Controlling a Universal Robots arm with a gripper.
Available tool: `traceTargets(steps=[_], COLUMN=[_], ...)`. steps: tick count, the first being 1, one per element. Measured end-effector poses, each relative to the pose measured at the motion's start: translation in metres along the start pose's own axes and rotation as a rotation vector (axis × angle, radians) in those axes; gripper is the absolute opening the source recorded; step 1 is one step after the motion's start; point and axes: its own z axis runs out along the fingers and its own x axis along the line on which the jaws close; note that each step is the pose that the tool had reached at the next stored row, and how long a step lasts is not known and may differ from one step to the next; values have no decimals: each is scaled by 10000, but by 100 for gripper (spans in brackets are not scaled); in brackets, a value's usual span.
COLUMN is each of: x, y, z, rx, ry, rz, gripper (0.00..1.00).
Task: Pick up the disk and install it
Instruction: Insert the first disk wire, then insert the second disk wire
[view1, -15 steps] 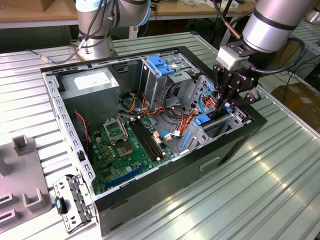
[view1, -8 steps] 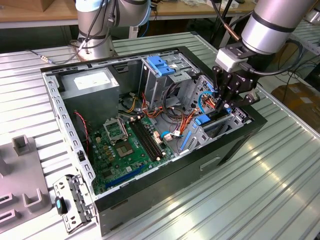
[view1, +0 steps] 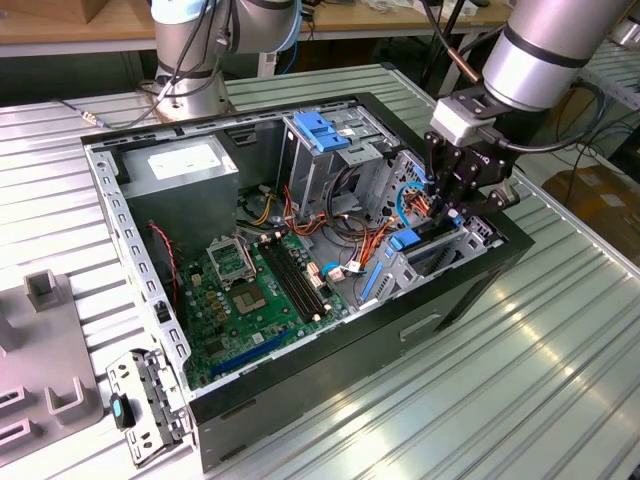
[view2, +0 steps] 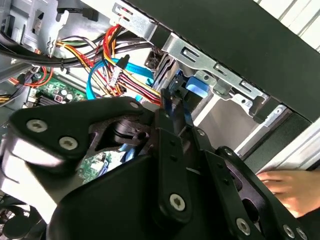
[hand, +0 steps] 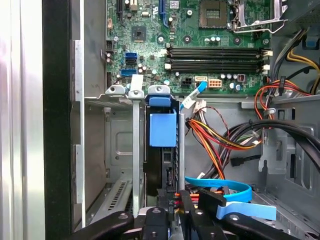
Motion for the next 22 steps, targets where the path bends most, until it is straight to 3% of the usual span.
traceTargets(steps=[1,4,7,9,22], x=[0,0,0,0,0], y=[0,-1,-1,-1,-1], z=[-21,-98,-99,-99,-100], rx=[0,-1,0,0,-1], ry=[2,1,5,8,49], rz=[0,0,0,0,-1], gripper=[25,25,23,11,11])
